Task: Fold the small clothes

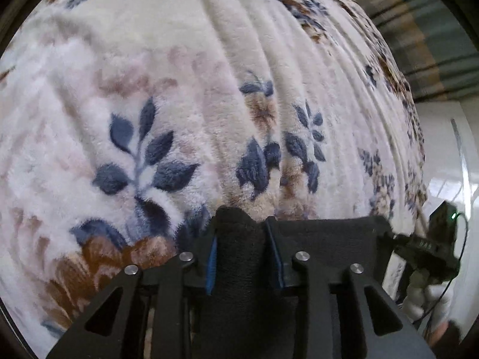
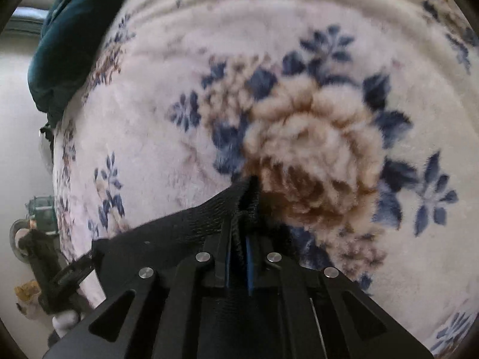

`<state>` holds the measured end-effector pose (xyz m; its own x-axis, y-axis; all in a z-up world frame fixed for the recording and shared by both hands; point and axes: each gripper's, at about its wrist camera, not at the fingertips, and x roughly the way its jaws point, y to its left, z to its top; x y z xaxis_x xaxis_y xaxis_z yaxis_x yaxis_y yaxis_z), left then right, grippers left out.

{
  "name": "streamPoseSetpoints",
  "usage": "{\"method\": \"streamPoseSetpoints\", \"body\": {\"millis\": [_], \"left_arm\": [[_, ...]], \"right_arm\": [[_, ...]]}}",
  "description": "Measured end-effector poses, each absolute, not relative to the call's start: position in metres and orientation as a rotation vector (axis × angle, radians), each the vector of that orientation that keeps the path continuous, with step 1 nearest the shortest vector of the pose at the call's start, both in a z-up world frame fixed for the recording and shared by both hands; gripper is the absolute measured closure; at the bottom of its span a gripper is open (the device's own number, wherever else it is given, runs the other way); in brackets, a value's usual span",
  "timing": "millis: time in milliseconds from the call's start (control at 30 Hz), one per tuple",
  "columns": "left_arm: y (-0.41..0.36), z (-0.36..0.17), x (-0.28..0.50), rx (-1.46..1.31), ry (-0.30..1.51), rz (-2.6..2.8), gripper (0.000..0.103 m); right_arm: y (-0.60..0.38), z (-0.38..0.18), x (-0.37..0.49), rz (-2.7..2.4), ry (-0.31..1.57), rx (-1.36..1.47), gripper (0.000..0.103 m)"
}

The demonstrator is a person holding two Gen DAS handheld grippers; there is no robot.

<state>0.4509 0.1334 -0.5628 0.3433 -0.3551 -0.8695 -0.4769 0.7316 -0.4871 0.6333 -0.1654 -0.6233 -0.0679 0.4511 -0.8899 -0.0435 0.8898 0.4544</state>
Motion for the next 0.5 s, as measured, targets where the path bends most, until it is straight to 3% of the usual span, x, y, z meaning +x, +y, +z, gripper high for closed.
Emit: {"method": "streamPoseSetpoints", "body": {"millis": [33, 100, 133, 167, 333, 500], "left_arm": [[0.136, -0.559, 0.449, -0.823, 1.252, 0.080, 0.072], [0.142, -0.549, 0.440, -0.857, 1.231, 0.054, 0.058], [0.145, -0.545, 0.431, -0.874, 1.210, 0.047, 0.046], [0.147, -0.544, 0.423, -0.892, 1.197, 0.052, 0.040], [0.151, -0.548, 0.371, -0.969, 1.193, 0.108, 0.040], [0.130, -0.537, 0.324, -0.918, 1.231, 0.135, 0.040]], "right_arm": [[-0.173, -0.621, 0.632, 0.415, 1.625, 0.372, 0.086], [-0.198, -0.601, 0.624, 0.401, 1.637, 0.429, 0.063], [-0.208, -0.590, 0.616, 0.398, 1.628, 0.423, 0.049], [-0.224, -0.577, 0.603, 0.383, 1.622, 0.397, 0.042], [-0.284, -0.574, 0.532, 0.263, 1.733, 0.484, 0.041], [-0.299, -0.601, 0.481, 0.187, 1.721, 0.673, 0.041]]}}
